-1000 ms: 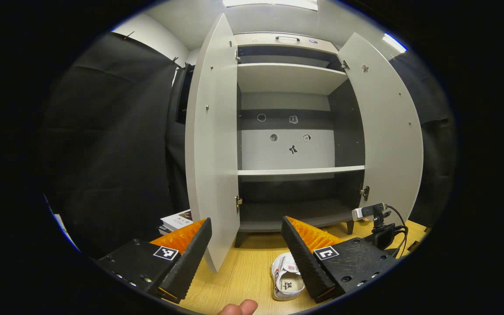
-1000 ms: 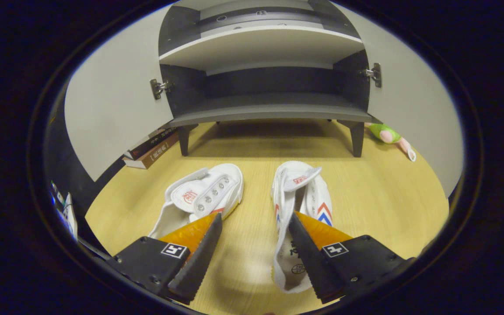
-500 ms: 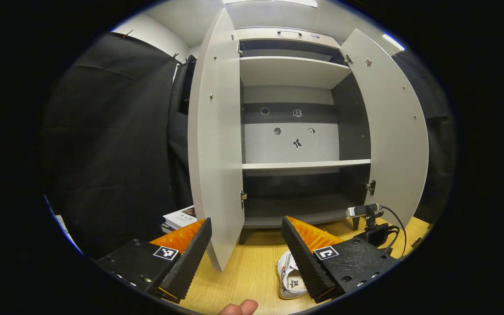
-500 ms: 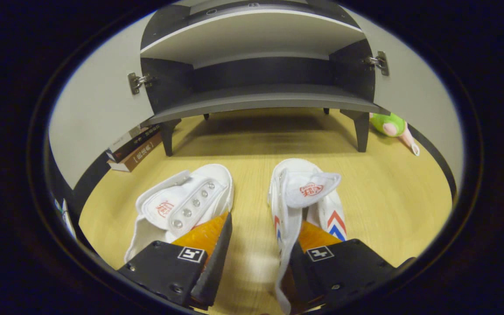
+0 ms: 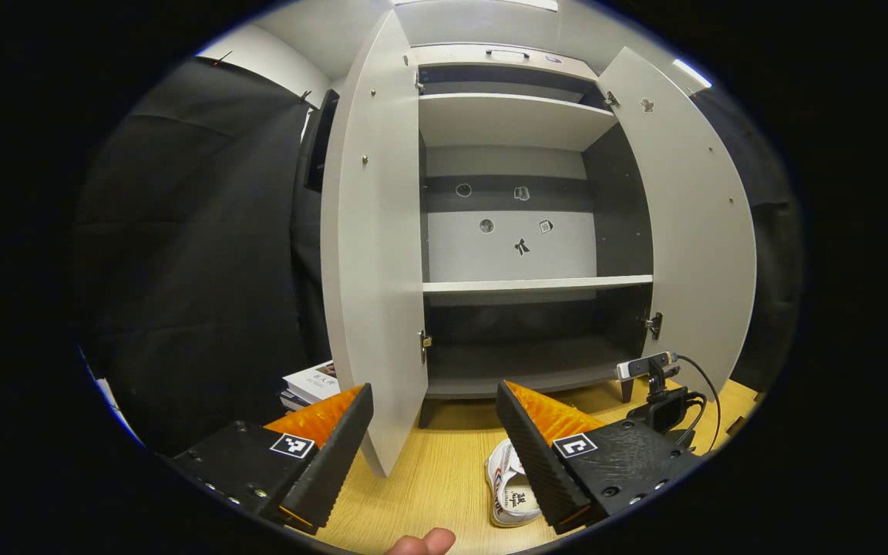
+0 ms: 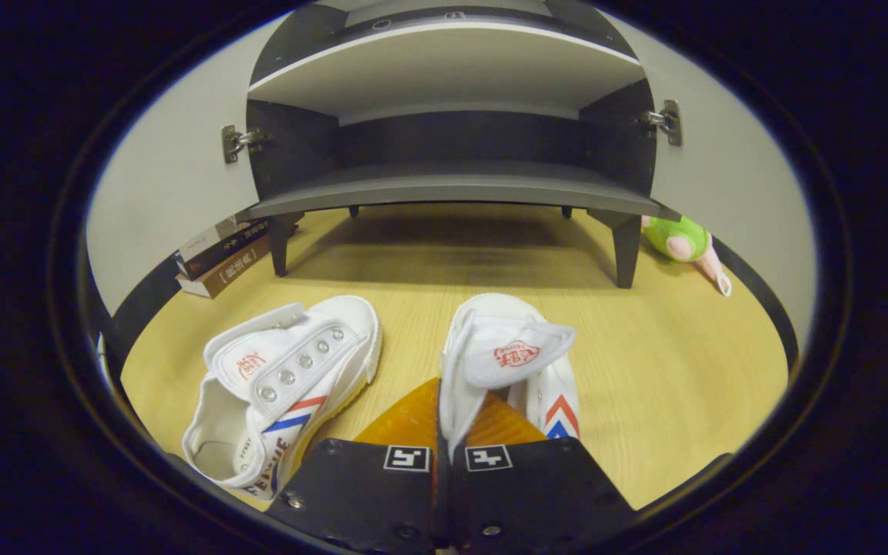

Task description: Grab one shoe with the right hand and put it into the shoe cabinet, grab the other shoe with the left hand and put it into the shoe cabinet; then close the right door with the right hand and the left door with the left hand.

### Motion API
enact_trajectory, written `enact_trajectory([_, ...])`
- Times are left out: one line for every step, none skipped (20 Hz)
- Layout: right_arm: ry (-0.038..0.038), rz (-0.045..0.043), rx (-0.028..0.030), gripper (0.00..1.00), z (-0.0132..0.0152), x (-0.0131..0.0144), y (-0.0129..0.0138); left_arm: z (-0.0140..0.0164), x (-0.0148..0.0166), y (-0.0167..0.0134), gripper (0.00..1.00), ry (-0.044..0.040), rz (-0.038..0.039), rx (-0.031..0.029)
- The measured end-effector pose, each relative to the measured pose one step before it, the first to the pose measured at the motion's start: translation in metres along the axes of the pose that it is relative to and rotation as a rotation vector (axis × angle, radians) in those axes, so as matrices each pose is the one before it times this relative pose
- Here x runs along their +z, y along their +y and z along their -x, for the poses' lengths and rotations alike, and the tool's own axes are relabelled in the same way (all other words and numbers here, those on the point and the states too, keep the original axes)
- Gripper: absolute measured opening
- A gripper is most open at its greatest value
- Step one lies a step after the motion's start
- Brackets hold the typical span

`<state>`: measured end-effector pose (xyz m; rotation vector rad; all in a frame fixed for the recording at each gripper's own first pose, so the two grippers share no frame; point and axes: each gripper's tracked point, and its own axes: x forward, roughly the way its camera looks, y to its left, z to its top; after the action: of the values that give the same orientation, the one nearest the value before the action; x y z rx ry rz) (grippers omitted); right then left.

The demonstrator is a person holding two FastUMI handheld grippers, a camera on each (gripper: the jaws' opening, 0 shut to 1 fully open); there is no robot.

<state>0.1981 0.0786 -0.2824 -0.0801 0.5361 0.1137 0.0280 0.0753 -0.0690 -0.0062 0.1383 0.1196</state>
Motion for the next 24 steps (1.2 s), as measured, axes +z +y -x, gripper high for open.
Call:
enact_trajectory([-0.02861, 0.01431, -0.01295, 0.04, 0.00341, 0.00686, -0.00445, -0.00062, -0.00070, -0.00016, 0.96, 0.00123, -0.00179, 0.00038])
enact_trajectory([-0.02452, 0.00720, -0.00831, 0.04, 0.00521, 0.00550, -0.00309, -0.00193, 0.00000, -0.00097, 0.96, 0.00330, -0.00009, -0.00160])
enact_trajectory([-0.01947, 0.00548, -0.00235, 0.04, 0.00527, 0.00612, -0.00265, 0.00063, -0.00024, -0.00174, 0.96, 0.00109, 0.00060, -0.00286])
enact_trajectory([-0.01670, 0.00638, 0.00615, 0.04, 0.00481, 0.00485, -0.00114, 0.00072, -0.00033, -0.00137, 0.96, -0.00079, 0.00067, -0.00295])
enact_trajectory([-0.01671, 0.01307, 0.00470, 0.04, 0.00511, 0.00682, -0.00130, 0.00018, -0.00005, -0.00239, 0.96, 0.00021, 0.00047, -0.00351])
enact_trajectory([-0.01962, 0.01575, 0.00054, 0.04, 0.00674, 0.00653, -0.00165, 0.00048, 0.00063, -0.00212, 0.96, -0.00243, 0.00033, -0.00446])
enact_trajectory([-0.02164, 0.01653, -0.00171, 0.04, 0.00688, 0.00832, -0.00216, 0.00048, 0.00125, -0.00318, 0.96, -0.00521, 0.00039, -0.00536])
enact_trajectory([-0.02206, 0.00891, 0.00199, 0.04, 0.00871, 0.00913, -0.00067, -0.00035, 0.00111, -0.00255, 0.96, -0.00561, 0.00009, -0.00598])
enact_trajectory([-0.02211, 0.00607, 0.00504, 0.04, 0.00922, 0.01147, -0.00002, 0.00024, 0.00120, -0.00294, 0.96, -0.00448, -0.00076, -0.00504])
enact_trajectory([-0.02354, 0.00131, 0.00514, 0.04, 0.00970, 0.01186, 0.00000, 0.00096, 0.00039, -0.00313, 0.96, -0.00354, 0.00010, -0.00576])
enact_trajectory([-0.02165, 0.00046, 0.00404, 0.04, 0.01070, 0.01428, -0.00048, -0.00003, 0.00077, -0.00316, 0.96, -0.00473, 0.00066, -0.00576])
enact_trajectory([-0.02386, 0.00016, 0.00361, 0.04, 0.01005, 0.01471, -0.00035, 0.00012, -0.00029, -0.00304, 0.96, -0.00095, 0.00109, -0.00660])
enact_trajectory([-0.02382, 0.00122, -0.00012, 0.04, 0.00956, 0.01755, -0.00025, 0.00042, 0.00037, -0.00302, 0.96, -0.00227, 0.00214, -0.00663])
enact_trajectory([-0.02468, -0.00121, -0.00078, 0.04, 0.00825, 0.01751, -0.00118, -0.00037, 0.00132, -0.00241, 0.96, -0.00472, 0.00267, -0.00615])
enact_trajectory([-0.02709, -0.00185, 0.00619, 0.04, 0.00664, 0.01967, 0.00032, 0.00030, 0.00078, -0.00294, 0.96, -0.00449, 0.00146, -0.00625])
enact_trajectory([-0.03317, -0.00819, 0.01776, 0.04, 0.00441, 0.02291, 0.00204, -0.00060, -0.00018, -0.00232, 0.96, -0.00006, -0.00088, -0.00664])
enact_trajectory([-0.02497, -0.00294, 0.01626, 0.04, 0.00322, 0.02302, 0.00131, 0.00078, -0.00020, -0.00076, 0.96, -0.00034, -0.00511, -0.00191])
enact_trajectory([-0.01572, 0.00352, 0.00860, 0.04, 0.00131, 0.02160, -0.00036, 0.00123, 0.00009, 0.00017, 0.96, -0.00209, -0.00304, -0.00177])
enact_trajectory([-0.00596, 0.00310, 0.00412, 0.04, -0.00380, 0.02105, -0.00209, 0.00114, 0.00145, 0.00010, 0.96, -0.00493, 0.00085, -0.00152])
enact_trajectory([-0.01118, -0.00439, 0.00393, 0.04, -0.00649, 0.01962, -0.00194, 0.00043, 0.00030, 0.00012, 0.96, -0.00480, 0.00384, 0.00099])
enact_trajectory([-0.01423, -0.01123, -0.00086, 0.04, -0.00829, 0.02301, -0.00318, 0.00116, 0.00025, 0.00004, 0.96, -0.00333, 0.00531, -0.00046])
enact_trajectory([-0.01351, -0.01004, -0.00569, 0.04, -0.01138, 0.01993, -0.00465, 0.00048, -0.00043, 0.00026, 0.96, 0.00021, 0.00436, 0.00063])
enact_trajectory([-0.00643, -0.00089, -0.00812, 0.04, -0.01420, 0.01992, -0.00546, 0.00038, -0.00163, 0.00008, 0.96, 0.00709, 0.00472, -0.00025])
enact_trajectory([0.00244, 0.01126, -0.01301, 0.04, -0.01738, 0.01533, -0.00494, -0.00004, -0.00032, -0.00017, 0.96, 0.00376, 0.00463, -0.00296])
